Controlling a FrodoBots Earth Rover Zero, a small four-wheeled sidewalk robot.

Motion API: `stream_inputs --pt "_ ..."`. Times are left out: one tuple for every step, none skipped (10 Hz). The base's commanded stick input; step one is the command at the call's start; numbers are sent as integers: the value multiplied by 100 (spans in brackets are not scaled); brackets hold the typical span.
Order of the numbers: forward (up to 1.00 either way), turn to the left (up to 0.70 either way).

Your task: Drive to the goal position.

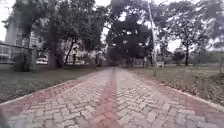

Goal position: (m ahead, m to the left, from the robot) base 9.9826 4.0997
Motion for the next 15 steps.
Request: stream_inputs --pt "70 0" --pt "70 0" --pt "70 0" --pt "70 0" --pt "70 0" --pt "70 0" --pt "70 0" --pt "70 0" --pt "70 0" --pt "70 0" --pt "70 0" --pt "70 0" --pt "70 0" --pt "70 0" --pt "70 0"
